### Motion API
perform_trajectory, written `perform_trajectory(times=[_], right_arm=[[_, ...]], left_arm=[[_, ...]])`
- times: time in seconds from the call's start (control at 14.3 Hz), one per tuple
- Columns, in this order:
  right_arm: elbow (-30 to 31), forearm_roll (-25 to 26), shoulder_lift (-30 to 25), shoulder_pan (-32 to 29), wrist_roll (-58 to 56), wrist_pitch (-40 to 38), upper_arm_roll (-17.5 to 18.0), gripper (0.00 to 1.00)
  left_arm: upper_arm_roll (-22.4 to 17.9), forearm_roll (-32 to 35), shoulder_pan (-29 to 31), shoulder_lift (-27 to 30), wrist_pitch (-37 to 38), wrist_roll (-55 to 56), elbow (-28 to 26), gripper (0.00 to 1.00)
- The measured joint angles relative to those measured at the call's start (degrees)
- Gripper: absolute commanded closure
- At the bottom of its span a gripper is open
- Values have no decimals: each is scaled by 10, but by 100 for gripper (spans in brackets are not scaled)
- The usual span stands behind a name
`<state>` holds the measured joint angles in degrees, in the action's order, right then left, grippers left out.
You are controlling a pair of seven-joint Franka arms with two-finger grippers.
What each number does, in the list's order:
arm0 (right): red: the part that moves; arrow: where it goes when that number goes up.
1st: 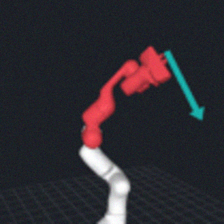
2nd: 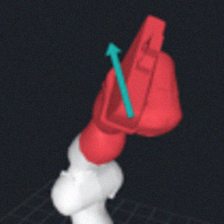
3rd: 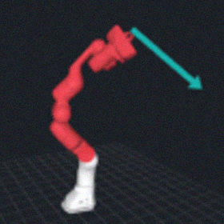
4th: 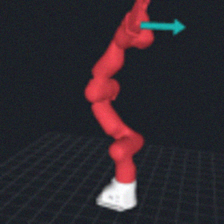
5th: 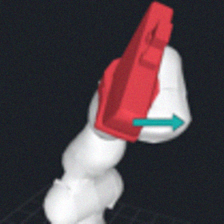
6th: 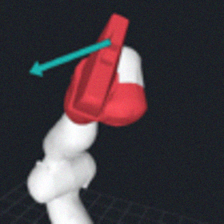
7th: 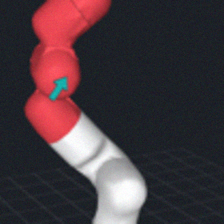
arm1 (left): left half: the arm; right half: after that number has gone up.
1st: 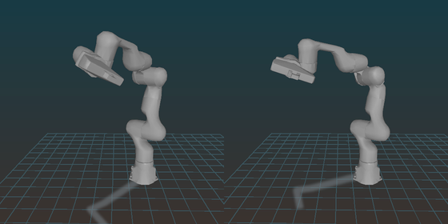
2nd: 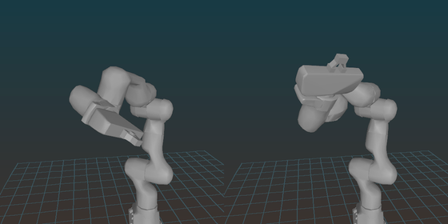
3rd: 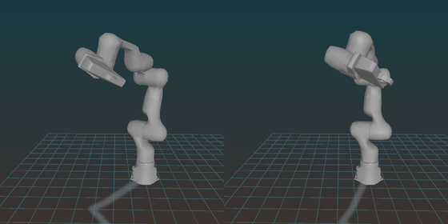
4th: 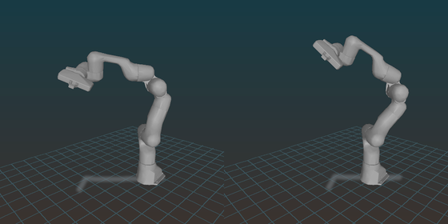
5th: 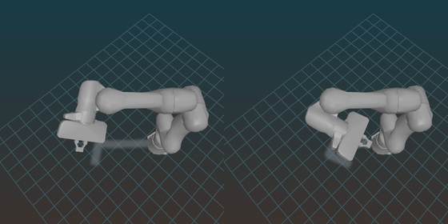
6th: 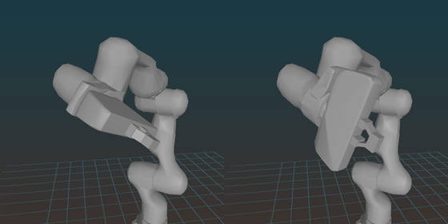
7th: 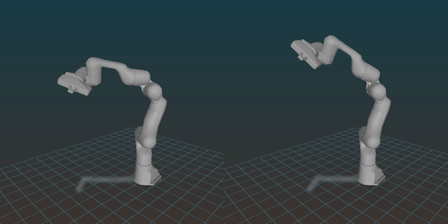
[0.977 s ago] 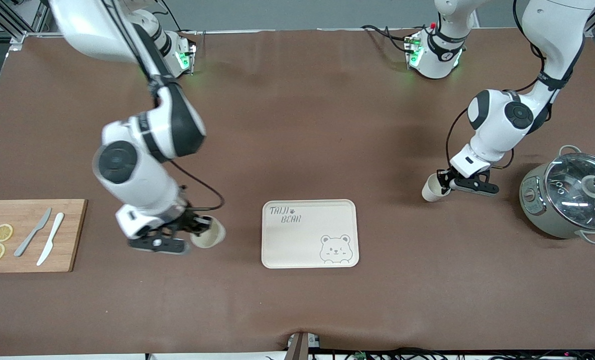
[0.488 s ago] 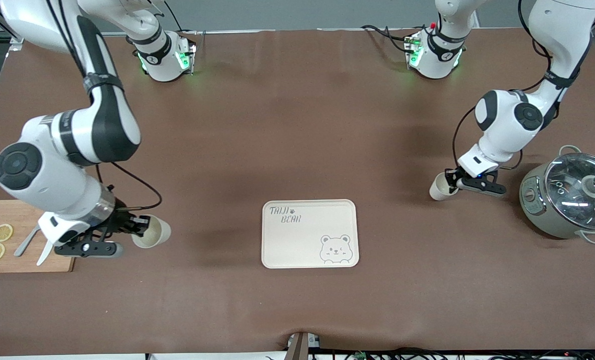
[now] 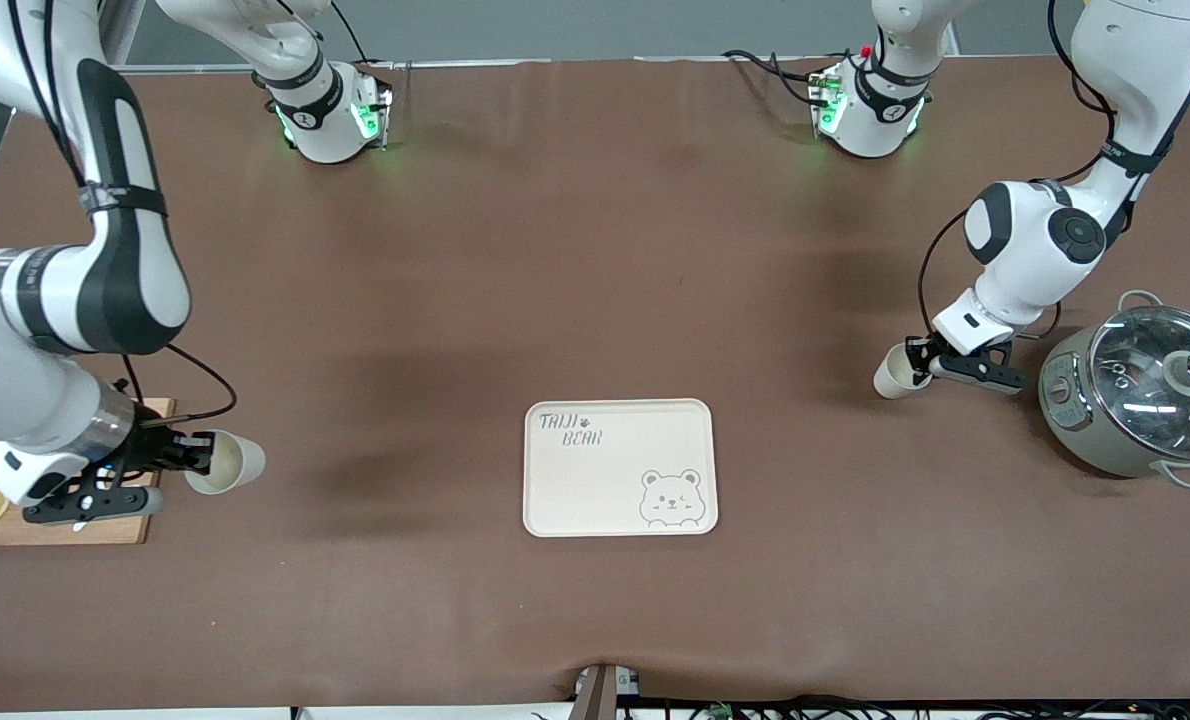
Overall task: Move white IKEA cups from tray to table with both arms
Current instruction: 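Carry the other cup with the right gripper toward the cutting board, then lower both cups onto the table beside the pot and board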
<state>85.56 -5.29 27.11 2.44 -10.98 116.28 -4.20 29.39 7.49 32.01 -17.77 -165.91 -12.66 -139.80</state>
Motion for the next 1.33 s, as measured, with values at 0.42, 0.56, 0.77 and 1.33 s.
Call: perform_trajectory(times=[0.42, 0.56, 0.77, 1.33], right_arm=[[119, -46, 0, -48, -99, 149, 1, 100], [153, -51, 0, -47, -99, 196, 6, 100], [193, -60, 0, -45, -99, 248, 11, 100], [213, -115, 0, -37, -99, 278, 16, 100]], left_arm=[[-1, 0, 0, -7, 0, -8, 0, 0], [-1, 0, 0, -7, 0, -9, 0, 0], [-1, 0, 0, -7, 0, -9, 0, 0], [-2, 0, 1, 17, 60, -9, 20, 0]])
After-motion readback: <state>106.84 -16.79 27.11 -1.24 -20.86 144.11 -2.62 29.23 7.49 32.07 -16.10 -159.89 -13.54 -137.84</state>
